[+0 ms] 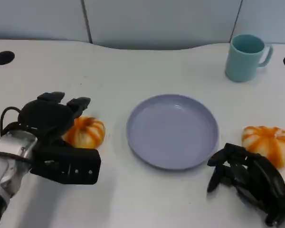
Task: Grasp the bread from the table and place it into the plate.
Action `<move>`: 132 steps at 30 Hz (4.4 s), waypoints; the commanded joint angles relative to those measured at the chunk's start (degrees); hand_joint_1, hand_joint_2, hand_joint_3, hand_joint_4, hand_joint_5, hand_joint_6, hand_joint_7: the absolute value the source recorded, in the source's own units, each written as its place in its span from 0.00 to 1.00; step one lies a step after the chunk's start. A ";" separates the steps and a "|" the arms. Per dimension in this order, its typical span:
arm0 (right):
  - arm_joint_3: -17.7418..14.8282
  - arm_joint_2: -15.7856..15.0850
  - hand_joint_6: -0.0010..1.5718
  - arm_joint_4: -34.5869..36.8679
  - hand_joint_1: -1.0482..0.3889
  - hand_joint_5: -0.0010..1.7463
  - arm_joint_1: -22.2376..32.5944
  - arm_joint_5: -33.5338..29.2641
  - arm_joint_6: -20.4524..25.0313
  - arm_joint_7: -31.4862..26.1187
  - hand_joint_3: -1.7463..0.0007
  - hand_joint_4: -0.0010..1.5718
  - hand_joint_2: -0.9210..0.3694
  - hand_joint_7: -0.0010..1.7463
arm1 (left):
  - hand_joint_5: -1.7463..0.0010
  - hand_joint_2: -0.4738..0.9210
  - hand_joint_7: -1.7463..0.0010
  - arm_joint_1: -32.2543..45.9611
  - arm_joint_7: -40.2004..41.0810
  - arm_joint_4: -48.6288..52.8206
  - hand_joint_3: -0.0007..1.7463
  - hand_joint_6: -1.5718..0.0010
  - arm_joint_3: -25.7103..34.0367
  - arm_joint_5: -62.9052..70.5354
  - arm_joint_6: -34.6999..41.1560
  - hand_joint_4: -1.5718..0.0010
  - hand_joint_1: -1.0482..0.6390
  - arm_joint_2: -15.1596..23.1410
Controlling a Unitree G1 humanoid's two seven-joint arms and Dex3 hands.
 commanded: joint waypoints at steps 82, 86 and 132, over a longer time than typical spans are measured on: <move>0.33 -1.53 0.47 -1.03 0.37 0.88 2.46 2.19 4.28 2.22 0.89 0.44 0.00 0.63 | 0.00 0.75 0.00 -18.76 32.85 26.71 0.64 0.54 -5.20 -10.74 -26.04 0.42 0.51 -6.72; 0.84 -1.69 0.47 -2.04 0.37 0.88 2.73 1.62 4.64 1.60 0.88 0.44 0.00 0.63 | 0.00 0.75 0.00 -19.61 31.97 24.68 0.66 0.53 -5.73 -10.43 -27.74 0.42 0.51 -8.79; 1.06 -1.01 0.45 -2.62 0.40 0.89 3.20 2.89 5.40 2.56 0.87 0.43 0.00 0.64 | 0.00 0.68 0.00 -23.02 12.79 28.08 0.74 0.50 -7.06 -13.10 -29.07 0.39 0.48 -15.39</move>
